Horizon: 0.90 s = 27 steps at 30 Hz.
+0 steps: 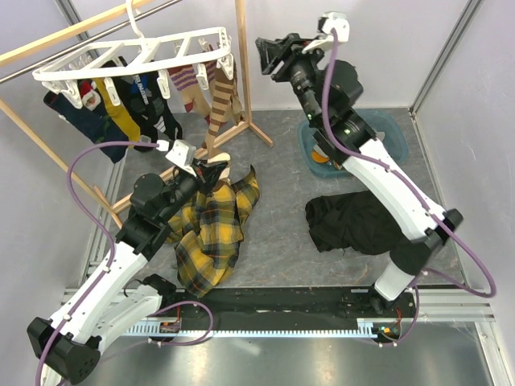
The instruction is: Remove the socks clipped to the hanger
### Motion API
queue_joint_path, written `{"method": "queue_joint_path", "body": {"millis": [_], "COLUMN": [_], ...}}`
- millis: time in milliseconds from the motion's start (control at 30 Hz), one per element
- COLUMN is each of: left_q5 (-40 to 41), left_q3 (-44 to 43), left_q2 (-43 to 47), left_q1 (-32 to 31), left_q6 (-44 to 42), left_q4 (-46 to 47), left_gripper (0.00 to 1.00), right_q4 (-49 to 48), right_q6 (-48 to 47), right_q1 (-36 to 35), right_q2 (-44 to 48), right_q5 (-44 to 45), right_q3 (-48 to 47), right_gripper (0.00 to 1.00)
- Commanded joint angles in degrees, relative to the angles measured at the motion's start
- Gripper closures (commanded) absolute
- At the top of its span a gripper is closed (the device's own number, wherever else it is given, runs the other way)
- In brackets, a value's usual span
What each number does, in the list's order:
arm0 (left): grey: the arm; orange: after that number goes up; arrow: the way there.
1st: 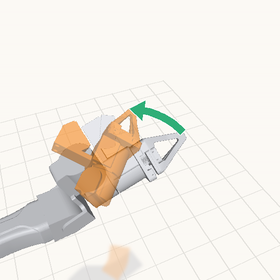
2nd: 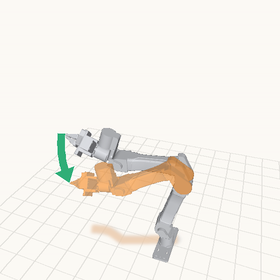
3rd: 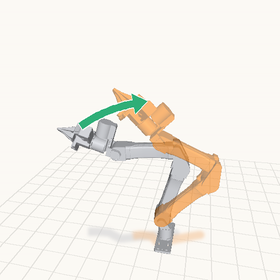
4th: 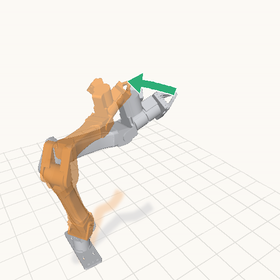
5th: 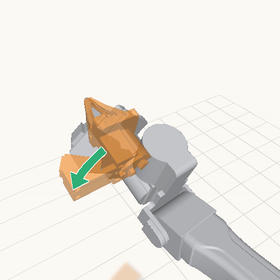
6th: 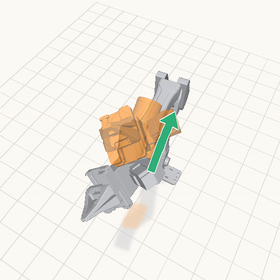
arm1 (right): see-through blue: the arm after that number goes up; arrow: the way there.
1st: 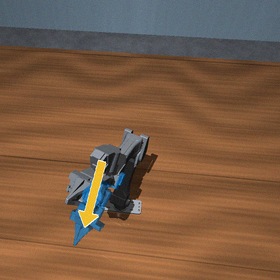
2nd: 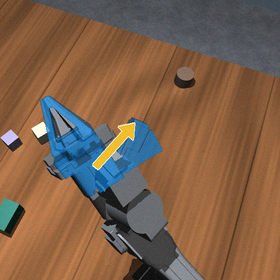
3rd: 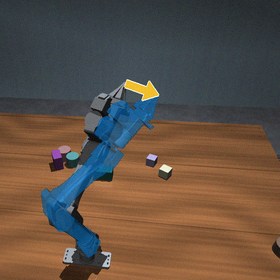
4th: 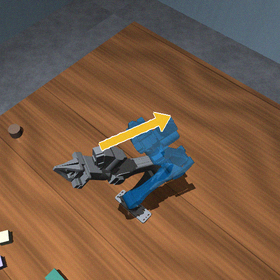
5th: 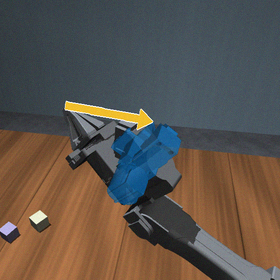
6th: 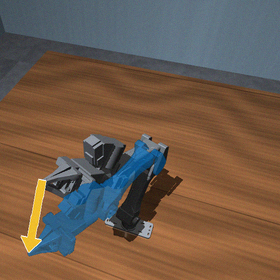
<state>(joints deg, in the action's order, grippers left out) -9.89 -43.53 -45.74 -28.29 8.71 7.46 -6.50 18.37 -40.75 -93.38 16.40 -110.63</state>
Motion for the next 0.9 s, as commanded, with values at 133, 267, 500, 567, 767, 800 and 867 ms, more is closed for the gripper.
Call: {"method": "queue_joint_path", "body": {"millis": [133,267,500,567,767,800,867], "left_q5": [-2.85,-3.29,-3.29,-3.21,-1.62,-1.71,-1.71], "left_q3": [0.29,0.55,0.64,0.64,0.55,0.55,0.55], "left_q2": [-0.32,-0.58,-1.02,-1.11,-1.81,-1.99,-2.25], "left_q1": [0.17,0.17,0.08,0.17,0.17,0.17,0.17], "left_q6": [-0.01,-0.1,0.08,-0.01,0.17,0.17,0.25], "left_q4": [3.35,3.61,3.96,4.14,3.7,3.7,3.7], "left_gripper": [0.98,0.98,0.98,0.98,0.98,0.98,0.98], "right_q4": [3.51,3.43,2.9,2.99,3.07,3.07,3.34], "right_q6": [-1.85,-1.85,-1.85,-1.41,0.35,0.44,0.52], "right_q1": [1.03,1.03,1.03,1.03,0.94,1.02,0.94], "right_q2": [-9.26,-11.11,-13.05,-13.23,-13.23,-13.31,-13.58], "right_q5": [-7.61,-13.05,-15.35,-15.79,-18.07,-18.16,-18.07], "right_q3": [-8.55,-9.51,-11.54,-11.89,-11.8,-11.98,-12.42], "right_gripper": [0.4,0.37,0.38,0.38,0.38,0.38,0.38]}}
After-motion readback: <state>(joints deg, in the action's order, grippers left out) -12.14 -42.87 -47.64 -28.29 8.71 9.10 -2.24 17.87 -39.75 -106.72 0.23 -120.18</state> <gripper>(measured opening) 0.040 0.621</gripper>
